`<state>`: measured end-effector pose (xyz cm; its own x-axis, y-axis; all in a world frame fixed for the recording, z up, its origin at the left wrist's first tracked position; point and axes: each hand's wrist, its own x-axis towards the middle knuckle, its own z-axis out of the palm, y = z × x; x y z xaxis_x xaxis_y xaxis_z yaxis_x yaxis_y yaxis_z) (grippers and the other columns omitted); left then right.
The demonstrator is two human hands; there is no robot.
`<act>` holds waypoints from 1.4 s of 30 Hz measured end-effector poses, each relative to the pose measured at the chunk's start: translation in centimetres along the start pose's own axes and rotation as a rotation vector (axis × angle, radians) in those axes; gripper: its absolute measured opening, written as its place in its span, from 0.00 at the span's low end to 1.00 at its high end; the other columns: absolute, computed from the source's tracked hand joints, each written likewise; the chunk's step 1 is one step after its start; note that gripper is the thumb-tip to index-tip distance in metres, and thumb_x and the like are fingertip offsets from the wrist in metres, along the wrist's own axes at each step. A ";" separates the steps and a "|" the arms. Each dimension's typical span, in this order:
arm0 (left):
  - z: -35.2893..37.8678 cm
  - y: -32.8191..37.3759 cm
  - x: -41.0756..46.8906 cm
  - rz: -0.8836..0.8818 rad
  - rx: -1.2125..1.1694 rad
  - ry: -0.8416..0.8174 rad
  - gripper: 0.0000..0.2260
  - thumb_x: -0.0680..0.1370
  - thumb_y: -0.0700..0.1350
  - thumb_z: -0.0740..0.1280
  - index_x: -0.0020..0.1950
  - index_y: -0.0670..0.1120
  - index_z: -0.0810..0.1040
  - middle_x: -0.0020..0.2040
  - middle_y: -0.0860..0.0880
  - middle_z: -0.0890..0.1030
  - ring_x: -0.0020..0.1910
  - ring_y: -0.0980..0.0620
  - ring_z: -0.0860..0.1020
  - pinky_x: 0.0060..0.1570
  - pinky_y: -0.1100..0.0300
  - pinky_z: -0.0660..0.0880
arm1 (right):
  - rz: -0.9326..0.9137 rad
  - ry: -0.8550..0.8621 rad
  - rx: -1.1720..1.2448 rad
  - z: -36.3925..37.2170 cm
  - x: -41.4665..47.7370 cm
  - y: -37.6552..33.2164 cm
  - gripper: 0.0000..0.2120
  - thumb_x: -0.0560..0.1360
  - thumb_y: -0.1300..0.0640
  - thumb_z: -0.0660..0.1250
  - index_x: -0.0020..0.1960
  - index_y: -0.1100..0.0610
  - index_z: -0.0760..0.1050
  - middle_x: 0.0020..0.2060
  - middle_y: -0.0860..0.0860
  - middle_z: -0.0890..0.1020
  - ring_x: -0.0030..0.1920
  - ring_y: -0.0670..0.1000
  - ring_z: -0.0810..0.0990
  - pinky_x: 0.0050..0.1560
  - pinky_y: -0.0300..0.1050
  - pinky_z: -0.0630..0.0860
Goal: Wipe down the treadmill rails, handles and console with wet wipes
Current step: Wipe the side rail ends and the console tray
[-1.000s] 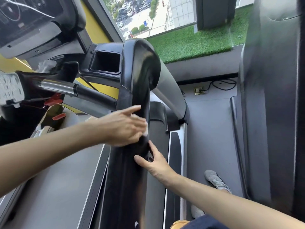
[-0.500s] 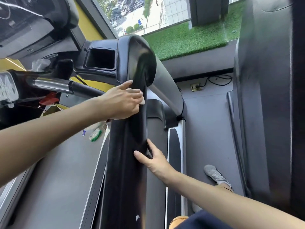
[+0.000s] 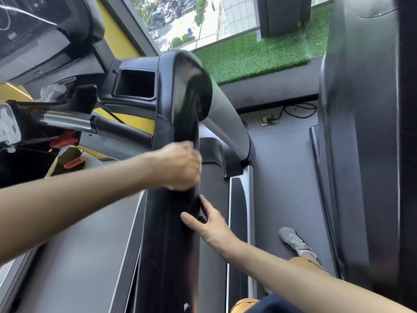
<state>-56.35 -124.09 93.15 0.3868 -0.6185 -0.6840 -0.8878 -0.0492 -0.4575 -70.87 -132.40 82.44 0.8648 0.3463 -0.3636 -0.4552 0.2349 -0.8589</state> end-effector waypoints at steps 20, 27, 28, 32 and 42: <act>-2.1 -3.9 4.2 -0.313 0.064 -0.319 0.17 0.80 0.43 0.53 0.63 0.42 0.75 0.62 0.41 0.75 0.60 0.43 0.72 0.59 0.54 0.68 | 0.044 -0.056 0.052 0.0 -0.2 -0.1 0.14 0.74 0.44 0.68 0.53 0.38 0.64 0.46 0.27 0.68 0.55 0.32 0.69 0.53 0.23 0.62; -3.9 2.6 2.2 -0.085 -0.272 -0.564 0.22 0.81 0.53 0.48 0.67 0.46 0.73 0.67 0.47 0.73 0.66 0.44 0.71 0.63 0.51 0.69 | 0.070 -0.025 0.032 -0.1 -0.3 -0.3 0.11 0.74 0.42 0.67 0.53 0.43 0.70 0.46 0.31 0.72 0.53 0.35 0.74 0.56 0.31 0.63; -4.4 2.5 1.9 -0.125 -0.284 -0.538 0.22 0.81 0.54 0.48 0.67 0.47 0.72 0.67 0.47 0.73 0.66 0.44 0.71 0.61 0.53 0.69 | 0.065 -0.019 0.032 0.0 -0.5 -0.4 0.12 0.74 0.42 0.67 0.55 0.42 0.69 0.46 0.32 0.73 0.52 0.35 0.73 0.55 0.30 0.64; -4.0 -2.0 3.0 -0.310 -0.165 -0.344 0.19 0.81 0.49 0.50 0.60 0.46 0.77 0.61 0.47 0.78 0.60 0.45 0.75 0.52 0.57 0.70 | 0.037 0.016 0.007 0.1 -0.6 0.0 0.36 0.72 0.37 0.67 0.73 0.54 0.64 0.62 0.41 0.74 0.61 0.38 0.72 0.65 0.35 0.67; -5.0 6.0 1.4 -0.075 -0.350 -0.616 0.21 0.81 0.55 0.51 0.63 0.47 0.76 0.62 0.46 0.77 0.60 0.44 0.74 0.57 0.53 0.70 | 0.051 0.150 -0.051 1.6 -1.8 1.6 0.12 0.77 0.46 0.61 0.56 0.50 0.77 0.39 0.43 0.77 0.45 0.47 0.76 0.51 0.45 0.72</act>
<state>-62.42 -129.12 92.26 0.4286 -0.0530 -0.9019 -0.8414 -0.3870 -0.3771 -73.53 -131.22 82.28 0.8643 0.2167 -0.4540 -0.4917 0.1730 -0.8534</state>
